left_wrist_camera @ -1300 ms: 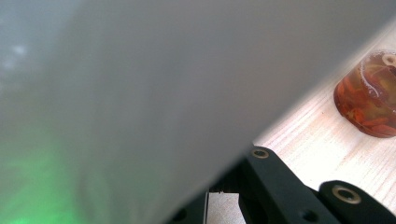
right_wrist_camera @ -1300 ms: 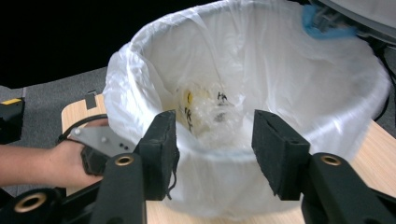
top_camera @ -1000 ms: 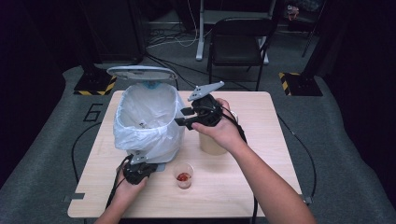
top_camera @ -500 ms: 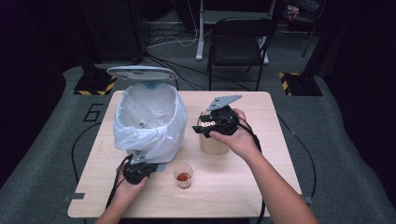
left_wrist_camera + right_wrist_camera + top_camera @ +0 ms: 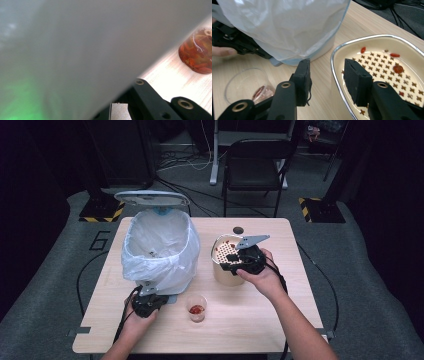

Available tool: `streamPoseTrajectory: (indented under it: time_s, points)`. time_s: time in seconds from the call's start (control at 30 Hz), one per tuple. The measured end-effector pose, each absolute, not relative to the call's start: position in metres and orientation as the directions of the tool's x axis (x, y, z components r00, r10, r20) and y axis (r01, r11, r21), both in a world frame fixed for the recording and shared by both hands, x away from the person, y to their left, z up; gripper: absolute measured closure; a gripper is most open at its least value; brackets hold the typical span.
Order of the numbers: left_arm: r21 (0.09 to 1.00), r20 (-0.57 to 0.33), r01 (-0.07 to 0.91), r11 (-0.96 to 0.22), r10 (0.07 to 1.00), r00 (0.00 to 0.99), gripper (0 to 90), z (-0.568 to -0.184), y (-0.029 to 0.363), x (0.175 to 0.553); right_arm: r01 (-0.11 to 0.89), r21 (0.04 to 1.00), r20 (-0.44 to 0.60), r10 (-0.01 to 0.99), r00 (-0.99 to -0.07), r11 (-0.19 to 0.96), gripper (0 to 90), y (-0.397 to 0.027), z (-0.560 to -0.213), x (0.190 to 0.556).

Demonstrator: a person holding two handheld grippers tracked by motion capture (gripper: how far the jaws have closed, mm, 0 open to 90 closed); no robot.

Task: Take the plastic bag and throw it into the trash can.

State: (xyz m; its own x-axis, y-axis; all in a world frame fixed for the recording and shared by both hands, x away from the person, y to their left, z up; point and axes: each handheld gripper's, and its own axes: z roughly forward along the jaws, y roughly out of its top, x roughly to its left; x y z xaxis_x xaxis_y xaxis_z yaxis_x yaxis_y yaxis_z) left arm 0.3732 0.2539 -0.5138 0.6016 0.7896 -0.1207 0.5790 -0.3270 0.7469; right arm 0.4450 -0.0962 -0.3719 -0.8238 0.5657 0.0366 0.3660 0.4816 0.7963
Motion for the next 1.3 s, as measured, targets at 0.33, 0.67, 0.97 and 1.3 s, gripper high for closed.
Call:
streamPoseTrajectory:
  time_s: [0.33,0.67,0.97,1.3]
  points:
    - [0.745,-0.121,0.580,-0.329,0.789,0.603,90.0,-0.514,0.254,0.373,0.382,0.793,0.028,0.600,-0.800,0.474,56.2,-0.108,-0.392,0.452]
    - [0.746,-0.117,0.575,-0.334,0.785,0.608,90.0,-0.514,0.254,0.374,0.418,0.764,0.069,0.583,-0.809,0.491,65.8,-0.108,-0.408,0.461]
    - [0.748,-0.107,0.565,-0.349,0.776,0.622,90.0,-0.514,0.255,0.374,0.415,0.741,0.054,0.568,-0.821,0.528,74.9,-0.105,-0.412,0.465]
    - [0.748,-0.107,0.565,-0.349,0.776,0.621,90.0,-0.514,0.255,0.374,0.417,0.725,0.052,0.561,-0.826,0.548,82.1,-0.098,-0.410,0.452]
